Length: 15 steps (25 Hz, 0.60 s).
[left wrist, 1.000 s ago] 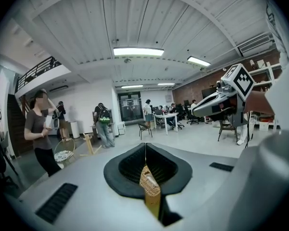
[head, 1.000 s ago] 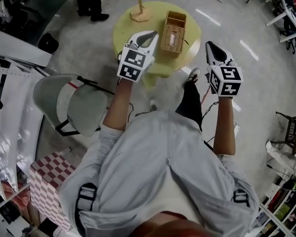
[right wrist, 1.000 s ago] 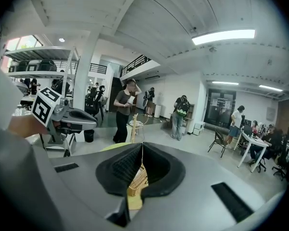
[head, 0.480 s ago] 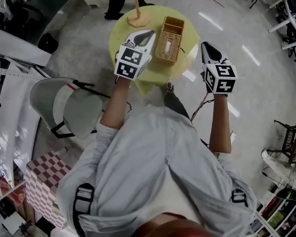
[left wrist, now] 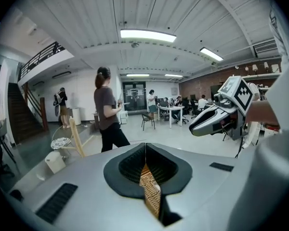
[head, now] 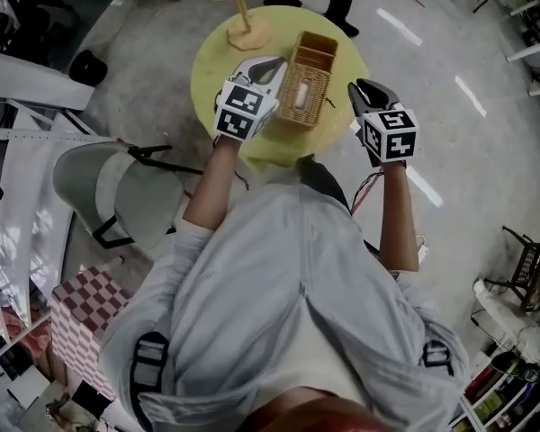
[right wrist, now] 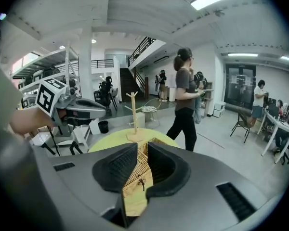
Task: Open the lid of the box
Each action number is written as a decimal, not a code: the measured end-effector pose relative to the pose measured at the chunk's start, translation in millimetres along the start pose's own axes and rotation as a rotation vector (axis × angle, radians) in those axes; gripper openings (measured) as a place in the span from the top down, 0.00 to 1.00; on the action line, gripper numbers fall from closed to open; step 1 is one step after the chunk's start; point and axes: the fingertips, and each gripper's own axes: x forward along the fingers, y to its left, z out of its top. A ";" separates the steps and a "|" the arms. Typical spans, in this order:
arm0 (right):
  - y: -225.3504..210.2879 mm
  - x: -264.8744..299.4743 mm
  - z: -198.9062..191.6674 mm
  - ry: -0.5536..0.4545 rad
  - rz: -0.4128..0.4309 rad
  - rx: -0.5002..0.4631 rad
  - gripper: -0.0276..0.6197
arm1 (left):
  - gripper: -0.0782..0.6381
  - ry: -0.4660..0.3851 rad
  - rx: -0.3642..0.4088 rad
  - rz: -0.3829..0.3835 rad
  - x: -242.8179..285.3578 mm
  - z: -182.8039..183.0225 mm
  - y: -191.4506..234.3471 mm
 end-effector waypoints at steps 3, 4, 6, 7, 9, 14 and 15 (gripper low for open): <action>-5.7 25.1 -21.3 0.065 0.034 -0.022 0.81 | 0.85 0.041 -0.017 -0.007 20.4 -15.1 6.3; -6.9 32.9 -30.4 0.088 0.044 -0.029 0.79 | 0.85 0.057 -0.028 -0.013 26.0 -21.6 6.8; -8.8 49.2 -49.3 0.131 0.058 -0.041 0.79 | 0.85 0.093 -0.049 -0.023 35.5 -38.1 8.3; -9.7 57.5 -58.3 0.150 0.064 -0.046 0.79 | 0.85 0.108 -0.059 -0.024 39.9 -46.2 9.6; -11.7 71.8 -74.6 0.185 0.076 -0.052 0.78 | 0.85 0.136 -0.078 -0.025 47.5 -61.2 10.7; -14.4 95.6 -115.5 0.296 0.114 -0.089 0.77 | 0.85 0.199 -0.132 -0.032 59.1 -92.5 4.3; -14.7 98.7 -124.2 0.320 0.123 -0.098 0.77 | 0.85 0.211 -0.138 -0.034 60.7 -97.2 2.6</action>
